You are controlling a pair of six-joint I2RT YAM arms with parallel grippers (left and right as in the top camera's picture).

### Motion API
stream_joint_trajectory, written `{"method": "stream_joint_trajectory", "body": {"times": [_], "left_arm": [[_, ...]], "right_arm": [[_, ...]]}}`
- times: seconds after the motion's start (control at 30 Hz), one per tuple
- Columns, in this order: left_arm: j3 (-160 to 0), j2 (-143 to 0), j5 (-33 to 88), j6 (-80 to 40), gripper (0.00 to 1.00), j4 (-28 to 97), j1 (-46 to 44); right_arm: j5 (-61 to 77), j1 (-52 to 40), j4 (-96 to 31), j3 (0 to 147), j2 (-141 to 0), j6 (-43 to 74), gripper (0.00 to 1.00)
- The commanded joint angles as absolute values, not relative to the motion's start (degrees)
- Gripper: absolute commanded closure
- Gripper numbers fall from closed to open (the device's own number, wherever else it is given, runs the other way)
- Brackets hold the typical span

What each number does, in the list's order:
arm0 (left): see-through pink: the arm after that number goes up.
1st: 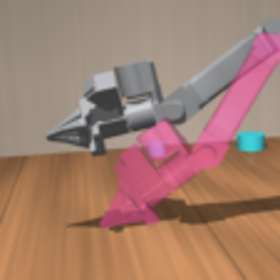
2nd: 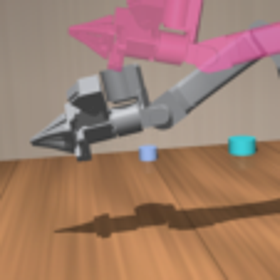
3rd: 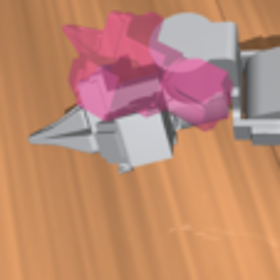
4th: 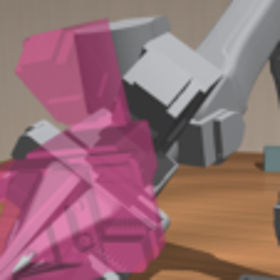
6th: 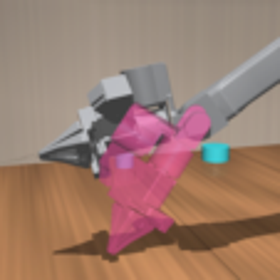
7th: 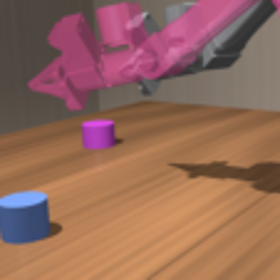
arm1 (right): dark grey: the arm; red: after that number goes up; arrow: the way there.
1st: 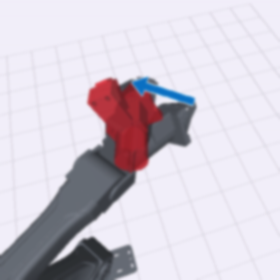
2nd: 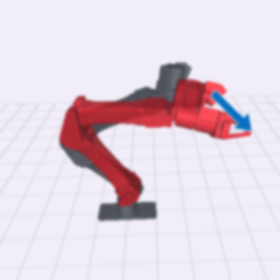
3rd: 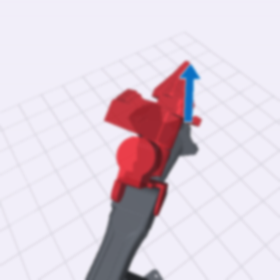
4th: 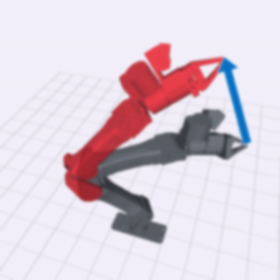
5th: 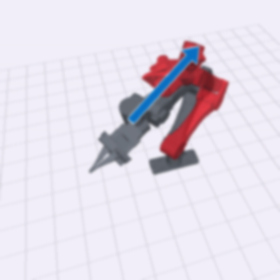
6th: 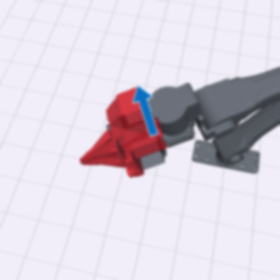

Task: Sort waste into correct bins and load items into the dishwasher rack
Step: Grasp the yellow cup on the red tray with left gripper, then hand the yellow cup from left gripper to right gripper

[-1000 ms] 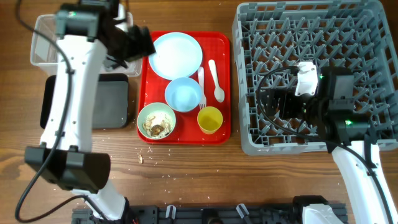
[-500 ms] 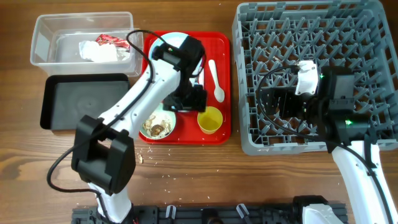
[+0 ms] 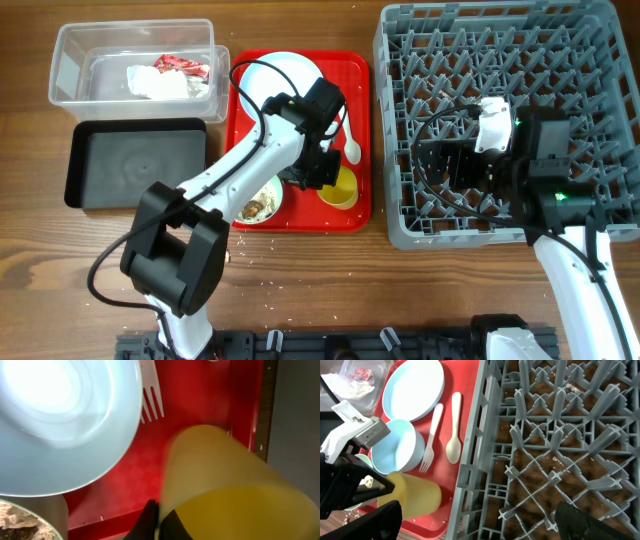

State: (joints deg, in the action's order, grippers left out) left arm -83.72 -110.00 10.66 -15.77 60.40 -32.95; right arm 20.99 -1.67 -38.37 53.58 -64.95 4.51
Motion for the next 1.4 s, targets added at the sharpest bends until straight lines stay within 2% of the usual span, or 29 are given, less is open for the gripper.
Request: {"method": "stream_joint_trajectory", "body": {"times": [0.0, 0.07, 0.17, 0.33, 0.47, 0.63, 0.83, 1.07, 1.17, 1.23, 1.33, 1.37], "left_arm": [[-84.2, -109.2, 11.2, -17.0, 0.96, 61.2, -32.5], [-86.5, -108.0, 15.5, -17.0, 0.96, 62.4, -31.0], [-88.9, -105.2, 28.7, -16.7, 0.96, 62.3, -26.5], [-89.0, -102.0, 61.8, -12.1, 0.96, 60.2, -14.7], [-89.0, -102.0, 70.8, -12.1, 0.96, 59.3, -11.8], [-89.0, -102.0, 78.8, -12.1, 0.96, 57.9, -12.1], [-89.0, -102.0, 80.2, -12.2, 0.96, 57.6, -12.6], [-89.0, -102.0, 80.3, -12.1, 0.96, 57.6, -15.0], [-89.0, -102.0, 80.3, -12.2, 0.96, 57.6, -15.0], [-89.0, -102.0, 80.4, -12.2, 0.96, 57.6, -15.0], [-89.0, -102.0, 81.1, -12.2, 0.96, 57.5, -15.0], [-89.0, -102.0, 81.7, -12.2, 0.96, 57.4, -15.0]], "right_arm": [[22.0, -1.5, -38.2, 54.8, -65.2, 7.2, 0.00], [23.7, -1.5, -38.2, 54.8, -65.2, 9.2, 0.00], [33.6, -1.5, -36.6, 54.8, -65.7, 9.2, 0.00], [56.2, -1.5, -27.6, 54.8, -70.1, 9.0, 0.00], [74.7, -1.5, -13.0, 54.8, -75.5, 11.2, 0.00], [79.6, -1.7, -0.4, 54.8, -79.0, 18.4, 0.00], [78.3, -4.8, 4.3, 54.8, -79.2, 19.8, 0.02], [77.2, -6.0, 14.8, 54.8, -79.3, 27.7, 0.23], [77.2, -6.0, 15.6, 54.8, -79.3, 28.6, 0.32], [77.2, -6.0, 15.4, 54.7, -79.3, 28.6, 0.31], [77.2, -6.0, 15.1, 54.7, -79.3, 28.5, 0.14], [77.2, -6.0, 14.8, 54.7, -79.3, 28.4, 0.13]]}}
